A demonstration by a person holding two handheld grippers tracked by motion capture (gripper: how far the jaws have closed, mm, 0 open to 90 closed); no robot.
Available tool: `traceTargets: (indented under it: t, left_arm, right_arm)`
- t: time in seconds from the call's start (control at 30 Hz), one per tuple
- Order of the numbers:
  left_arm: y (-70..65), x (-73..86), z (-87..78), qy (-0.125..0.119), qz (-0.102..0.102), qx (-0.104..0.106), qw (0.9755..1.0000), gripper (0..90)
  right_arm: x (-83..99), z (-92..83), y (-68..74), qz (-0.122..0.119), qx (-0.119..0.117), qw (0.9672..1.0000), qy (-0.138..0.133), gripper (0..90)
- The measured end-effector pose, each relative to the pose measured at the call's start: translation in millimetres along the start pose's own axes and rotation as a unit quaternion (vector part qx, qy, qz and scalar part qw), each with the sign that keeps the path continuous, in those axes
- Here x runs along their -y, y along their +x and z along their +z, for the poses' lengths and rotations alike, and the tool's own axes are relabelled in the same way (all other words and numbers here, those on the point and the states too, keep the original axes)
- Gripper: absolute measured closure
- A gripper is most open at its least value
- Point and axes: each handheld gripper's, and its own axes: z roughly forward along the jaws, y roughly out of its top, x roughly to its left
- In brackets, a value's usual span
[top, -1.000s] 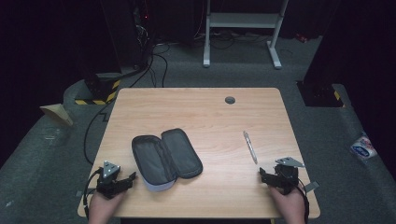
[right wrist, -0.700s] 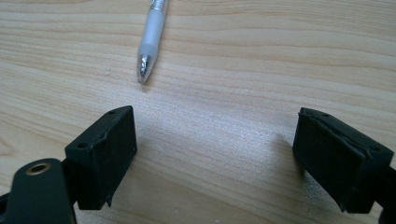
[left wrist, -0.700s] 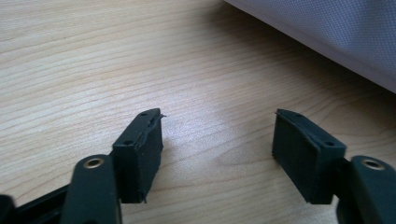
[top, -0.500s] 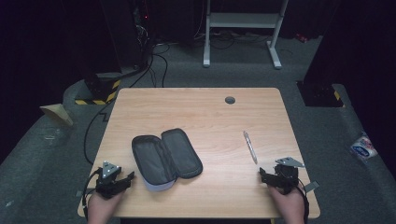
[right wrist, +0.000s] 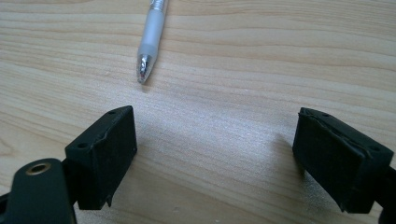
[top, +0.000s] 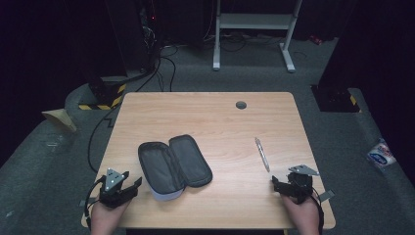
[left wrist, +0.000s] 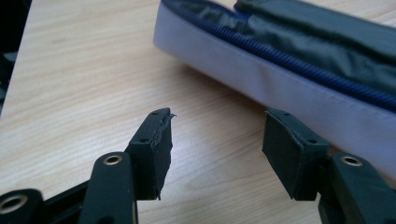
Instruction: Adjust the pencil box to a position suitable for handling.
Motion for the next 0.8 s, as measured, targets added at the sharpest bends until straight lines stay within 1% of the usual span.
traceTargets:
  t: [0.07, 0.17, 0.33, 0.37, 0.5, 0.57, 0.67, 0.7, 0.73, 0.77, 0.8]
  left_arm:
    - [-1.0, -1.6, -1.3, -0.003, 0.0, 0.001, 1.0, 42.6]
    - [-4.4, -6.8, -6.1, -0.013, 0.002, 0.007, 0.9999, 42.6]
    - [-11.5, -13.9, -13.5, -0.029, 0.014, 0.01, 0.9994, 43.2]
    - [-13.0, -15.6, -15.5, -0.033, 0.019, 0.008, 0.9992, 43.3]
    - [-17.7, -20.1, -21.7, -0.046, 0.024, 0.007, 0.9986, 44.4]
    - [-19.7, -21.6, -23.6, -0.049, 0.027, 0.012, 0.9983, 45.3]
    - [-25.7, -24.4, -26.5, -0.055, 0.025, 0.036, 0.9975, 46.3]
    - [-27.7, -25.1, -26.9, -0.055, 0.026, 0.042, 0.9972, 46.4]
    - [-27.7, -25.1, -26.9, -0.055, 0.026, 0.042, 0.9972, 46.7]
    - [-32.3, -26.3, -27.5, -0.057, 0.028, 0.054, 0.9965, 46.9]
    - [-32.3, -26.3, -27.5, -0.057, 0.028, 0.054, 0.9965, 47.1]
  right_arm:
    - [0.0, 0.0, 0.0, 0.0, 0.0, 1.0, 0.0, 13.2]
    - [0.0, 0.0, 0.0, 0.0, 0.0, 1.0, 0.0, 13.2]
    - [0.0, 0.0, -0.1, -0.001, -0.001, 1.0, 0.0, 13.3]
    - [0.0, 0.0, -0.1, -0.001, -0.001, 1.0, 0.0, 13.3]
    - [0.0, 0.0, 0.0, -0.001, -0.001, 1.0, 0.0, 13.3]
    - [0.0, 0.0, 0.0, -0.001, -0.001, 1.0, 0.0, 13.3]
    - [0.0, 0.0, 0.0, -0.001, -0.001, 1.0, 0.0, 13.3]
    - [0.0, 0.0, 0.0, -0.001, -0.001, 1.0, 0.0, 13.3]
    - [0.0, 0.0, 0.0, -0.001, -0.001, 1.0, 0.0, 13.3]
    - [0.0, 0.0, 0.0, -0.001, -0.001, 1.0, 0.0, 13.3]
    - [0.0, 0.0, 0.0, -0.001, -0.001, 1.0, 0.0, 13.3]
